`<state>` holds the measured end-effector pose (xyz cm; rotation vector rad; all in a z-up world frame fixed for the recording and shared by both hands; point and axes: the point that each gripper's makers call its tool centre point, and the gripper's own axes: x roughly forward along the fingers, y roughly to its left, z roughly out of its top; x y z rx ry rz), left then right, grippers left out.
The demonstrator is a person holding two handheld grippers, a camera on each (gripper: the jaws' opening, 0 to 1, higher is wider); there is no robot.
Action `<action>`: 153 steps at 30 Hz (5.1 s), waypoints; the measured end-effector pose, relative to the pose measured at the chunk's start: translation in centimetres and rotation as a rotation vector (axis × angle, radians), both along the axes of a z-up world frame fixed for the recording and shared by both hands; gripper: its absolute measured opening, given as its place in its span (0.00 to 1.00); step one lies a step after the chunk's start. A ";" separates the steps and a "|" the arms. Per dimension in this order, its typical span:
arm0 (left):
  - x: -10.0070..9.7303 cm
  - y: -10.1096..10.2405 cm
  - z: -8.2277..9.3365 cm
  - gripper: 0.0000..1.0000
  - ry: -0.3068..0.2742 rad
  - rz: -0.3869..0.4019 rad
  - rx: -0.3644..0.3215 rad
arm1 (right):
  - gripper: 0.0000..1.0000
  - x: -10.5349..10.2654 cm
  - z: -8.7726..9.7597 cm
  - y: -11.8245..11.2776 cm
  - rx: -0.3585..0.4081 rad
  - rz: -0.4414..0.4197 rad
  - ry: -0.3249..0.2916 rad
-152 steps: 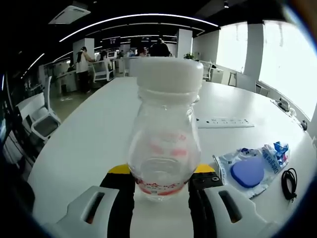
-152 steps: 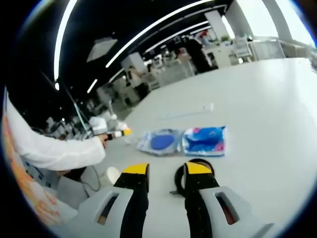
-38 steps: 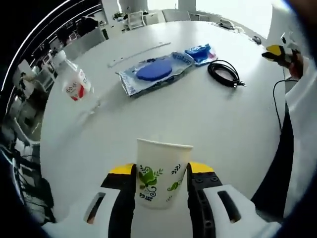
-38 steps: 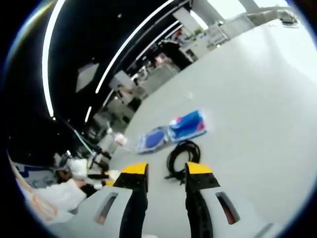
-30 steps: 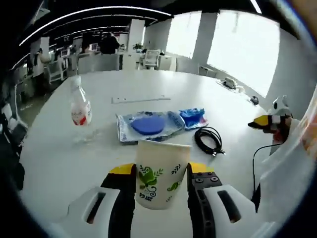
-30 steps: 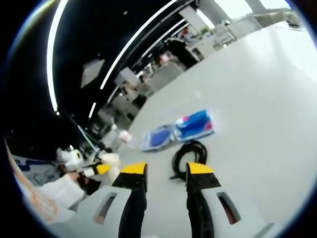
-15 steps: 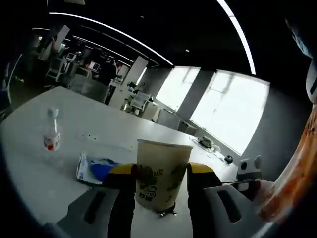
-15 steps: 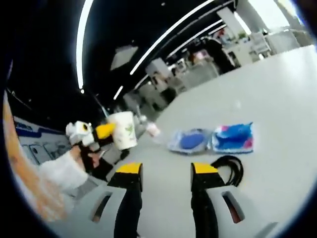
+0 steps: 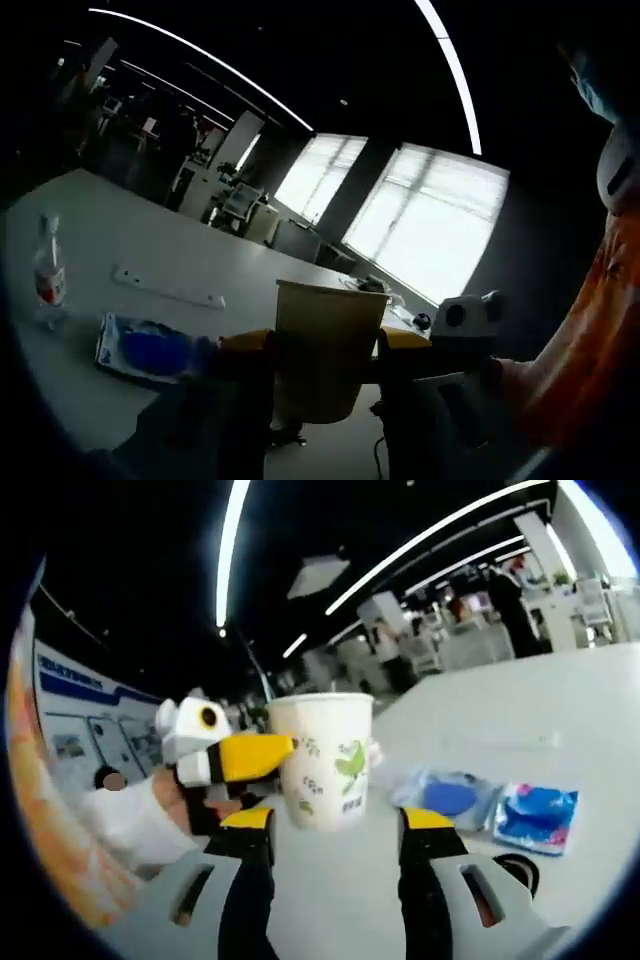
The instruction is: Arrange the tabletop items into an orderly group along one side of the table until the central work area is clear of visible clutter.
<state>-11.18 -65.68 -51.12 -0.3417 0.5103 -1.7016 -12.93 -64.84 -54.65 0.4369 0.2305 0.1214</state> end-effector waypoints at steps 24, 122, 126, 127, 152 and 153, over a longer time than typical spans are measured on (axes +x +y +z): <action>-1.4 1.1 1.5 0.39 -0.315 -0.097 0.039 | 0.36 -0.2 -0.4 -0.2 -0.116 0.011 0.027; 23.2 -3.9 -17.4 0.00 -0.746 -0.055 0.674 | 0.46 -9.3 -11.3 -8.3 -0.126 -0.236 0.419; 23.1 -4.0 -17.8 0.00 -0.746 -0.058 0.679 | 0.46 -9.4 -11.5 -8.1 -0.119 -0.229 0.432; 23.1 -3.9 -17.8 0.00 -0.746 -0.059 0.683 | 0.46 -9.4 -11.5 -8.0 -0.118 -0.226 0.433; 23.5 -3.5 -19.2 0.12 -0.700 -0.013 0.697 | 0.49 -9.2 -12.5 -7.1 -0.080 -0.196 0.481; 23.5 -3.5 -19.1 0.17 -0.700 -0.004 0.693 | 0.50 -9.2 -12.5 -7.0 -0.074 -0.195 0.484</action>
